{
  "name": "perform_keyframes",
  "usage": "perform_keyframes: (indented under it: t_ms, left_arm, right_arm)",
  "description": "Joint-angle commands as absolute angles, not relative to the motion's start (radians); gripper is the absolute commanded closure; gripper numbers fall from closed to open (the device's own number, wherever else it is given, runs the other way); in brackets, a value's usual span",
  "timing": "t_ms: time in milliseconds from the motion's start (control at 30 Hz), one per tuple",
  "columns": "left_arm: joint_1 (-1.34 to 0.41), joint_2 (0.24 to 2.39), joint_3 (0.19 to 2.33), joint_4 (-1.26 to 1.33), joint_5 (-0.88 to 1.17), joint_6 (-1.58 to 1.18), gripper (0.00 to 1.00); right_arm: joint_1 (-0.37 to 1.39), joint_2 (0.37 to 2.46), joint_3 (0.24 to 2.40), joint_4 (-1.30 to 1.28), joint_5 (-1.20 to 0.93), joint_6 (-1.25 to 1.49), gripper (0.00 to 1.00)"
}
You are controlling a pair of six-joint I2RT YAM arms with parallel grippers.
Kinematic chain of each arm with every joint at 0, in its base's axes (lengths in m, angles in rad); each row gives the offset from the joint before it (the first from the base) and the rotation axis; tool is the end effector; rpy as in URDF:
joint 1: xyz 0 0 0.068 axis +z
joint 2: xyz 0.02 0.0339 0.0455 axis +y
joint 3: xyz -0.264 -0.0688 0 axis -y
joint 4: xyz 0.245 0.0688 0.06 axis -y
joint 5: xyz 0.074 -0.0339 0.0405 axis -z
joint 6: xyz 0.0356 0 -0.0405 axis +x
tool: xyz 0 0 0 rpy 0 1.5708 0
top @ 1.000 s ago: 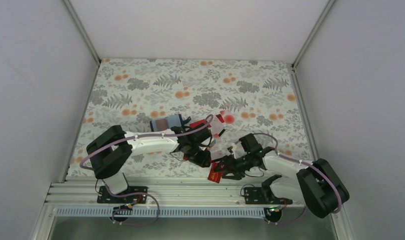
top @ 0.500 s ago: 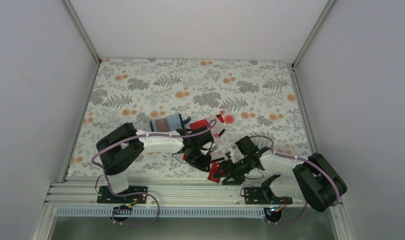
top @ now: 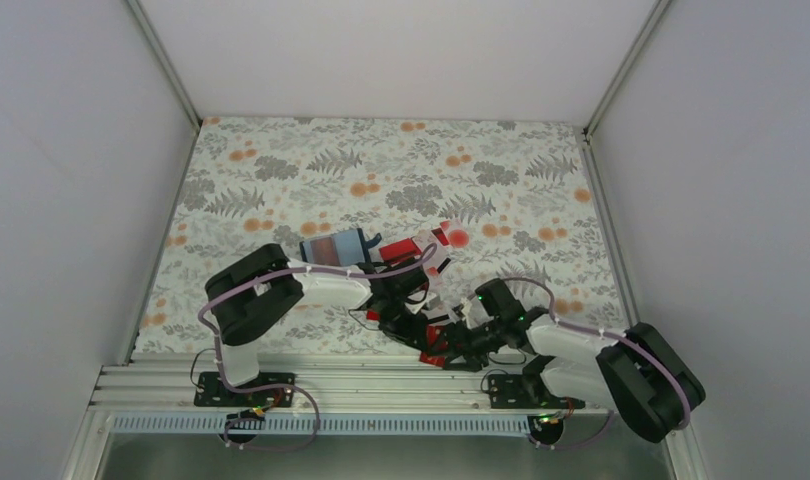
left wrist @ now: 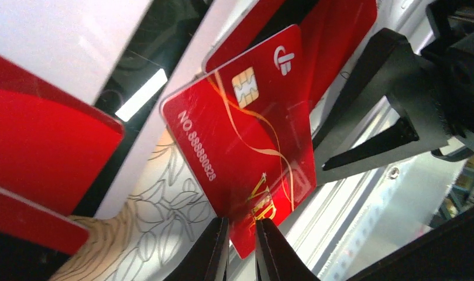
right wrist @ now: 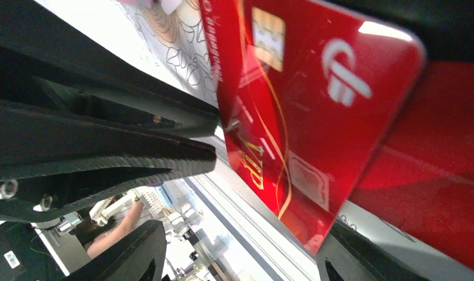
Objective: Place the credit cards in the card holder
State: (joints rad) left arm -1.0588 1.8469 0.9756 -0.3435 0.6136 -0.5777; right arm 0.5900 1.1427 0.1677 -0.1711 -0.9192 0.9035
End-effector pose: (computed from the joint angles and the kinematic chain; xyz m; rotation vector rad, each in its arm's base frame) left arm 0.1446 -0.2991 0.1220 -0.8135 -2.6535 0.9639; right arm 0.0980 0.0997 0.0975 -0.1272 -2.5197 -1.2787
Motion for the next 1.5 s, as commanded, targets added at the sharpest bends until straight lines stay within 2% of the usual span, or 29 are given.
perform_keyframes:
  t_ms: [0, 267, 400, 567, 767, 1100, 1467]
  left_arm:
    - [-1.067, 1.892, 0.945, -0.269, 0.691, -0.605, 0.86]
    - [-1.066, 1.914, 0.919, -0.222, 0.727, -0.620, 0.87]
    - [-1.065, 1.913, 0.919, -0.222, 0.726, -0.618, 0.87]
    - [-1.061, 1.898, 0.914, -0.221, 0.716, -0.621, 0.87]
    - [-1.044, 1.869, 0.903, -0.219, 0.696, -0.624, 0.87]
    - [-0.956, 1.677, 0.915, -0.352, 0.555, -0.611, 0.86]
    - [-0.668, 1.444, 1.063, -0.609, 0.483, -0.481, 0.68]
  right_arm:
    - [0.594, 1.108, 0.105, -0.019, -0.722, 0.932, 0.35]
    - [0.594, 1.055, 0.090, -0.002, -0.692, 0.930, 0.39]
    - [0.594, 0.979, 0.123, -0.072, -0.666, 0.920, 0.47]
    - [0.594, 0.978, 0.165, -0.133, -0.643, 0.909, 0.67]
    - [0.594, 1.117, 0.253, -0.219, -0.623, 0.829, 0.95]
    - [0.562, 1.169, 0.430, -0.299, -0.647, 0.751, 0.96]
    - [0.435, 1.332, 0.796, -0.344, -0.854, 0.647, 0.96]
